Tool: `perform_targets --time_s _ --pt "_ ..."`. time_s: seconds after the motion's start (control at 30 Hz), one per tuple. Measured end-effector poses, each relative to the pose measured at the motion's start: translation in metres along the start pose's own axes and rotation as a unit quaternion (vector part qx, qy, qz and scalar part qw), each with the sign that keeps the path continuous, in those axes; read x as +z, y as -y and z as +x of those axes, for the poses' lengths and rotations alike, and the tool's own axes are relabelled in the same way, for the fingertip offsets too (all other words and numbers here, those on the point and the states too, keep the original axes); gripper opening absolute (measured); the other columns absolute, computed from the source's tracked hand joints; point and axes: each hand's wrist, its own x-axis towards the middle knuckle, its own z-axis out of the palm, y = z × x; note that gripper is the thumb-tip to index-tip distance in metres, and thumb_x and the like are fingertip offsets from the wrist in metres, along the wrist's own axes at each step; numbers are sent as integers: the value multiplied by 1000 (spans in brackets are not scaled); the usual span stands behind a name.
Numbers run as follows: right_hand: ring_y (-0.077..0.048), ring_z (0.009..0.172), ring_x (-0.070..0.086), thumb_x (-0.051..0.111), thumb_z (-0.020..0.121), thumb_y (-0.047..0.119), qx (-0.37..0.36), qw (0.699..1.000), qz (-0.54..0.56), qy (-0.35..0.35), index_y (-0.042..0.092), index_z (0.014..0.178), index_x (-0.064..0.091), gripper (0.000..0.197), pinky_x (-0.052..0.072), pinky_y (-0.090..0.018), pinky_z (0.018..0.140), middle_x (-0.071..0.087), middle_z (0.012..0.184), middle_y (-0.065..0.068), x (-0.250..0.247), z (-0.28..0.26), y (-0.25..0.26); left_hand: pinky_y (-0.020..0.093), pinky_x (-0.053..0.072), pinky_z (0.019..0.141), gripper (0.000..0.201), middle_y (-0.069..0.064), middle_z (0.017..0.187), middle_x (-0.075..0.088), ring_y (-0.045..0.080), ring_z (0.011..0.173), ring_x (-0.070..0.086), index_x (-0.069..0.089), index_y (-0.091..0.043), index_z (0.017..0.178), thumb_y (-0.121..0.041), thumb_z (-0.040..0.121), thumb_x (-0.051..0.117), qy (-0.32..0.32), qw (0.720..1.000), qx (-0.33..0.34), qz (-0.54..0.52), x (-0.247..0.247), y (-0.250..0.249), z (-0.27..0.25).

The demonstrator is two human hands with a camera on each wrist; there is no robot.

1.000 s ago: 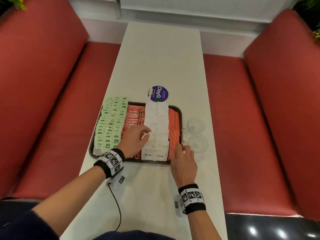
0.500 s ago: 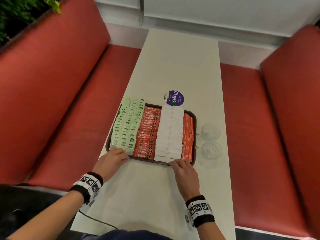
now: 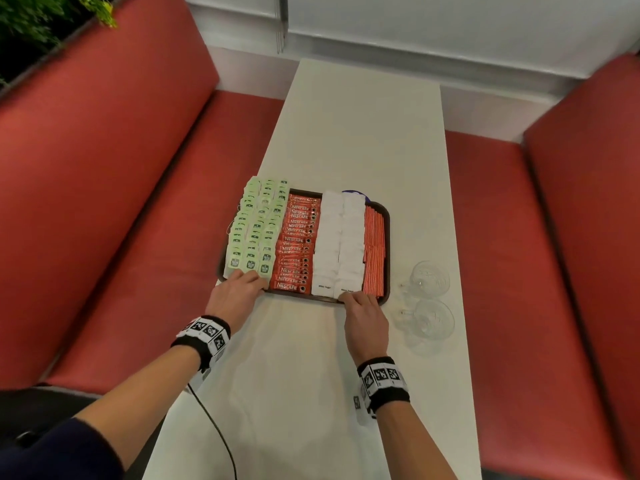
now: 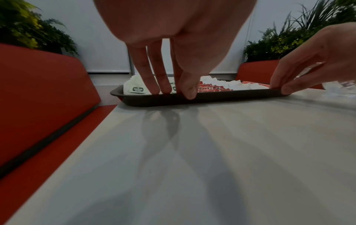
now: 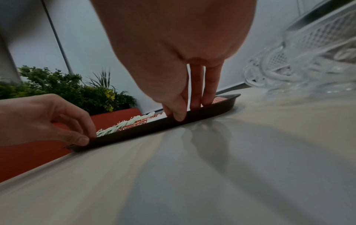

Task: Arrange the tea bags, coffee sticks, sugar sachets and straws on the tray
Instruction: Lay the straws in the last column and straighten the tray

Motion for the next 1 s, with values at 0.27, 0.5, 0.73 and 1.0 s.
perform_targets --time_s 0.27,0.5,0.73,1.0 --pt "-27 90 63 69 81 -17 33 999 0 -1 12 106 75 39 51 -35 60 71 97 -5 -1 51 7 35 39 59 19 -6 113 64 24 109 56 70 -29 120 -19 108 59 35 999 -35 2 -12 0 60" --pt "-29 98 61 59 86 -19 35 999 -9 19 10 109 70 39 43 -34 62 69 103 -9 -2 84 4 38 40 65 21 -5 115 61 24 112 54 69 -28 121 -18 110 55 52 996 -68 -19 -17 -3 88" --pt "-30 103 58 56 89 -17 37 999 -3 25 10 112 69 37 46 -36 65 67 107 -10 -1 89 2 40 40 64 21 -2 114 59 24 109 53 67 -24 119 -11 108 55 54 996 -71 -17 -14 -5 91" --pt "-32 114 62 63 98 -4 31 997 61 24 10 122 72 30 57 -42 82 70 117 -10 -18 84 2 50 55 82 29 9 129 60 32 119 53 61 -12 130 -6 102 59 47 994 -70 -71 -10 -31 71"
